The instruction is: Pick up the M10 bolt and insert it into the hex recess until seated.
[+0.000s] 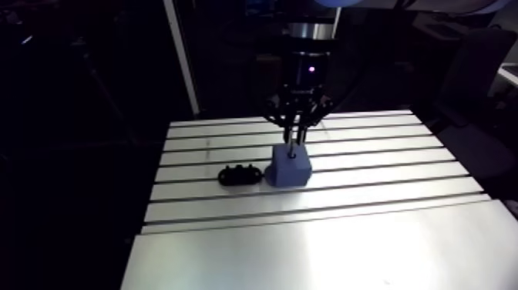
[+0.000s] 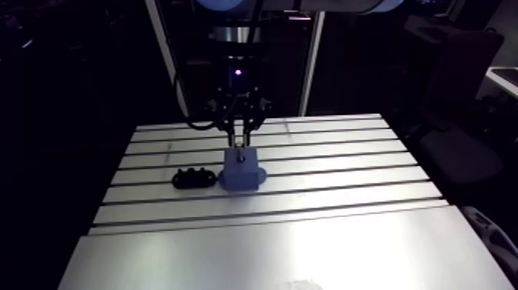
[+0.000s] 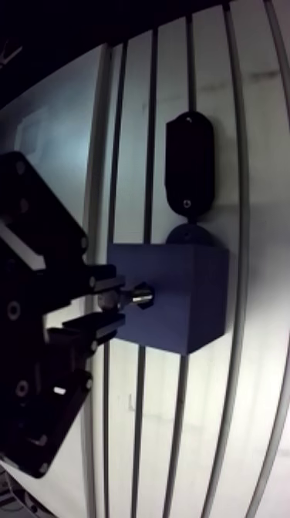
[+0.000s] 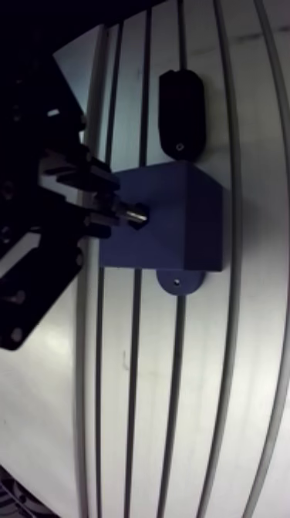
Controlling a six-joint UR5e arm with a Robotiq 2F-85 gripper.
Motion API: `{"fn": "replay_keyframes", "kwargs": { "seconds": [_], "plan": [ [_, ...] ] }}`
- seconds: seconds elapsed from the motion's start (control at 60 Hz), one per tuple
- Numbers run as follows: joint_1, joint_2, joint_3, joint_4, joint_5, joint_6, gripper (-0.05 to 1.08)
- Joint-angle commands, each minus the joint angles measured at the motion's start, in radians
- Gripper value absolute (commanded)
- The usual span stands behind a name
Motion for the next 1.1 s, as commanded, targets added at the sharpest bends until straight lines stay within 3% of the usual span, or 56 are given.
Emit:
{"fn": "replay_keyframes", "kwargs": {
  "seconds": [0.017,1.1],
  "plan": [
    [-0.001,0.004,-0.004,0.000,-0.002,-0.001,0.85],
    [-0.004,0.007,0.010,-0.015,0.000,-0.001,0.85]
  ]
}}
